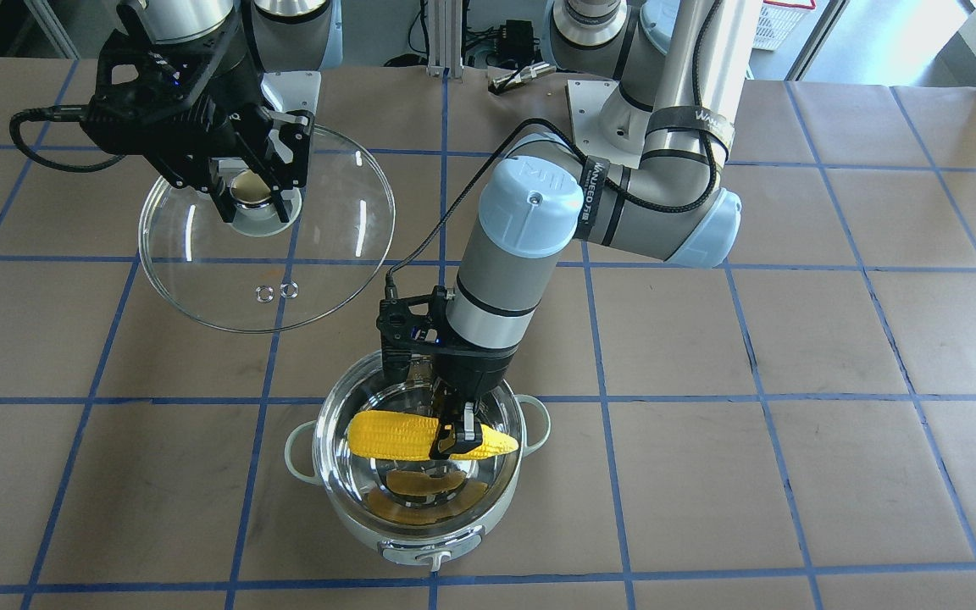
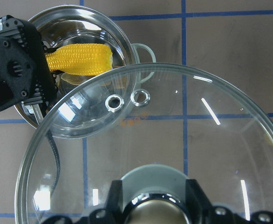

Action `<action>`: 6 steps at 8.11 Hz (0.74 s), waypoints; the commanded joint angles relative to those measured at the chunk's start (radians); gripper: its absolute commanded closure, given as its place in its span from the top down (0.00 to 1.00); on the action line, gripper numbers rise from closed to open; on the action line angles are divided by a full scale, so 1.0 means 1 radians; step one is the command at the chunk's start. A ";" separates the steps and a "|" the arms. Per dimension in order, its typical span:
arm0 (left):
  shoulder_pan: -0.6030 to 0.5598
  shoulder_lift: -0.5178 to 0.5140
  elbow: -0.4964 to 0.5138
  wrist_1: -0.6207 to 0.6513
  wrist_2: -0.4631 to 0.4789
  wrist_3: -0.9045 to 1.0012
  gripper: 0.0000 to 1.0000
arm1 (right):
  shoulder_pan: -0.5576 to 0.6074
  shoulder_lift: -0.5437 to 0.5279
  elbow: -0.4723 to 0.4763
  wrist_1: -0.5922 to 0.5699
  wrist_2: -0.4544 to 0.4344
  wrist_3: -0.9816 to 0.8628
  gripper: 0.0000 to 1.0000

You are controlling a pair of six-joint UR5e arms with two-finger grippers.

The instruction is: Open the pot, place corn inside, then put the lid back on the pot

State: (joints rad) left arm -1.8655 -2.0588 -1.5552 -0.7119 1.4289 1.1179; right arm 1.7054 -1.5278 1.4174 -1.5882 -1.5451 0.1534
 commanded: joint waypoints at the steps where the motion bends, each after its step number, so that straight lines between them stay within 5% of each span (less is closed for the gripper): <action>1: -0.001 -0.018 0.001 -0.001 0.001 -0.056 0.12 | -0.003 0.000 0.000 0.001 -0.001 -0.001 0.08; 2: -0.001 -0.021 0.001 -0.001 0.001 -0.061 0.32 | -0.003 0.000 0.000 0.002 -0.003 -0.002 0.08; 4: -0.001 -0.017 0.003 0.000 0.001 -0.181 0.88 | -0.007 0.000 -0.002 0.004 -0.004 -0.006 0.08; 5: -0.001 -0.008 0.003 -0.001 -0.001 -0.217 1.00 | -0.007 0.000 -0.002 0.004 -0.003 -0.006 0.08; 6: -0.001 0.000 0.003 -0.001 0.001 -0.246 1.00 | -0.009 -0.002 -0.002 0.005 -0.003 -0.006 0.08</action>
State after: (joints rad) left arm -1.8669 -2.0717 -1.5528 -0.7125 1.4291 0.9390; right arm 1.6991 -1.5279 1.4161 -1.5849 -1.5485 0.1477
